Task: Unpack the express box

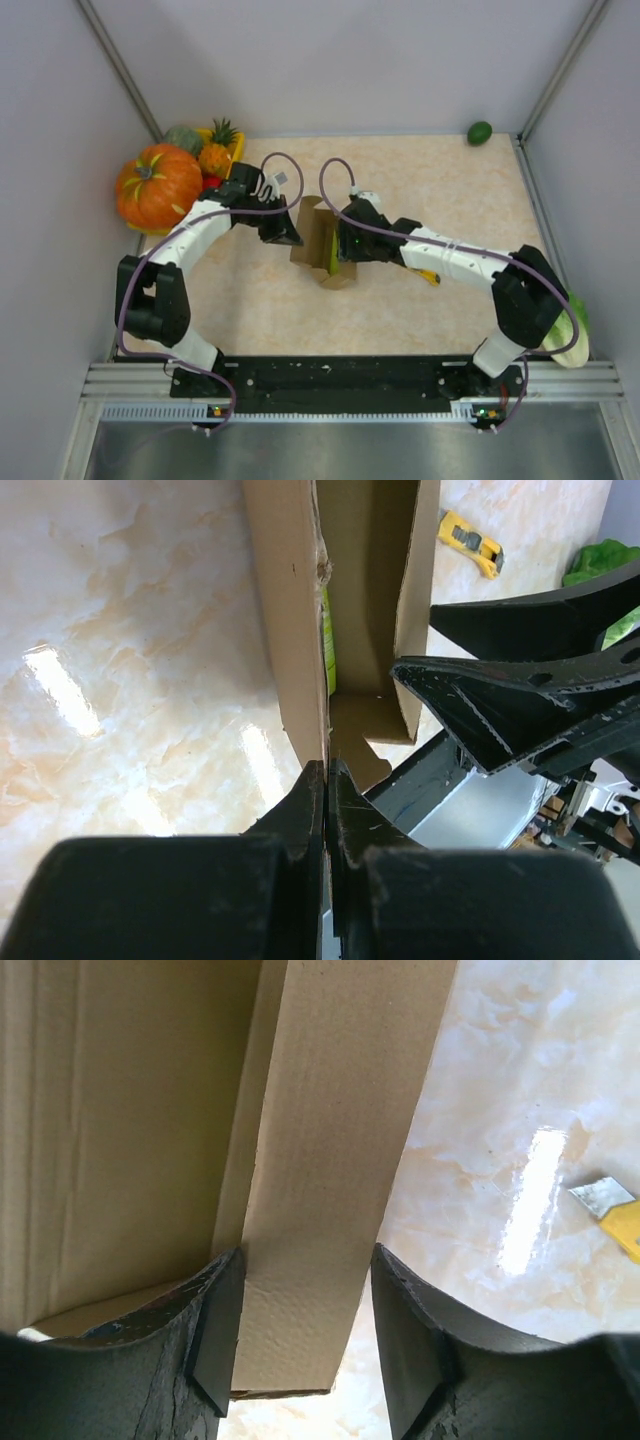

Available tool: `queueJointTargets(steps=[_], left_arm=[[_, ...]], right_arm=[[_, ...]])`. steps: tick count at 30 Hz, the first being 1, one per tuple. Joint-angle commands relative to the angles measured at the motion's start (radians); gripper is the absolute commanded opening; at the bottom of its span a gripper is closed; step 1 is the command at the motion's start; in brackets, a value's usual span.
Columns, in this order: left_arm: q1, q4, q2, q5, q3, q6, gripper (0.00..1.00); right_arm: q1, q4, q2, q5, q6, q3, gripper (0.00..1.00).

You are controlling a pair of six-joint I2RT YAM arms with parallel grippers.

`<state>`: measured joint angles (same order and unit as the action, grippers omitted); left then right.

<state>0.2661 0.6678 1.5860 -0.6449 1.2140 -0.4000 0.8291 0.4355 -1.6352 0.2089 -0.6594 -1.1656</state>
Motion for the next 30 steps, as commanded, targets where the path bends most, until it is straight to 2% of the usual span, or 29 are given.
queueJointTargets(steps=[1,8,13,19,26,30], left_arm=[[-0.005,0.024,-0.060,-0.035,0.078,0.032,0.00],[-0.005,0.033,-0.078,-0.108,0.108,0.015,0.00],[-0.005,0.033,-0.087,-0.124,0.108,0.012,0.00],[-0.005,0.030,-0.084,-0.122,0.079,0.012,0.00],[-0.007,0.041,-0.064,-0.107,0.039,0.046,0.00],[-0.011,0.044,-0.063,-0.104,0.016,0.061,0.00]], right_arm=[[0.002,0.066,0.049,0.076,-0.006,0.056,0.50],[-0.001,0.089,0.116,0.162,0.011,0.069,0.52],[-0.001,0.088,0.156,0.175,0.032,0.049,0.56],[0.004,0.026,0.118,0.067,0.073,-0.014,0.54],[0.027,-0.070,0.003,-0.071,0.075,-0.059,0.51],[0.027,-0.087,-0.070,-0.077,0.076,-0.086,0.50]])
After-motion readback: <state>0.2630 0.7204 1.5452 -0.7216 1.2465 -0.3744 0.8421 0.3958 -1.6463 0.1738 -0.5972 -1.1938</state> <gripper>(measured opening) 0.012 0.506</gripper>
